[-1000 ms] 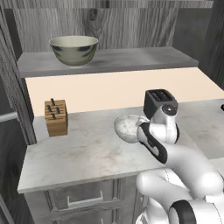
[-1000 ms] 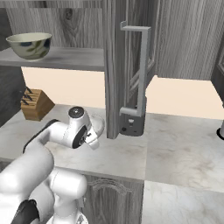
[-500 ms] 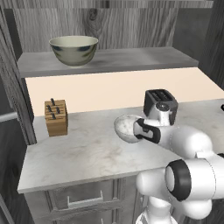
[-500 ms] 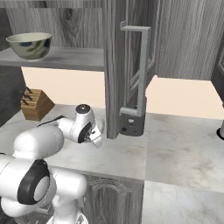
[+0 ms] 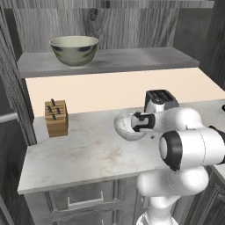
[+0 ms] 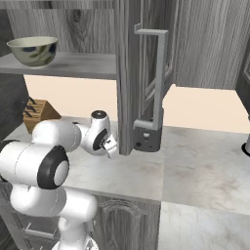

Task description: Open the cabinet. Pick the bowls from the counter and place them in the cabinet. Then close the cabinet.

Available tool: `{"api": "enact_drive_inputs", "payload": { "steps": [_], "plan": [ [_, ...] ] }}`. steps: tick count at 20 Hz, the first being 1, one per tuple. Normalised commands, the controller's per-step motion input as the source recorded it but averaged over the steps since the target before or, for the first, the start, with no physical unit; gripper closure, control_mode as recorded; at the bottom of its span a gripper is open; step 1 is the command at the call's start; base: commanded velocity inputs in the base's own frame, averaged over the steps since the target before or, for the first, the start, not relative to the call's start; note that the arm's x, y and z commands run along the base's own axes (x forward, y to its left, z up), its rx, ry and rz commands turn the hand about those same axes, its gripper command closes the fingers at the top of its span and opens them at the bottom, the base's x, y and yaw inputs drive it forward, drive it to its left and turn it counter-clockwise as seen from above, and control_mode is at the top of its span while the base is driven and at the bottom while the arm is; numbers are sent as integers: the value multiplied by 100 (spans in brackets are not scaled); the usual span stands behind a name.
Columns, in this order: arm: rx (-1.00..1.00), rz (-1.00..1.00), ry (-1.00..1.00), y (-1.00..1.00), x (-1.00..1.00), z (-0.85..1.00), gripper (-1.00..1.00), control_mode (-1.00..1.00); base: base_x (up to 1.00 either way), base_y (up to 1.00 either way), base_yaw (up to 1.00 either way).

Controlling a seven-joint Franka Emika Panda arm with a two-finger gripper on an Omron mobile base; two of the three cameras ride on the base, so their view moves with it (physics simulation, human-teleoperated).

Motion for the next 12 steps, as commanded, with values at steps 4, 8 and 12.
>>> {"api": "enact_drive_inputs", "payload": {
  "steps": [4, 8, 12],
  "plan": [
    [0, 0, 5, 1, 29, -32, 100, -100, 0, 0, 0],
    [0, 0, 0, 1, 5, -23, 100, -100, 0, 0, 0],
    [0, 0, -1, 0, -15, -12, 100, -100, 0, 0, 0]
  ]
}}
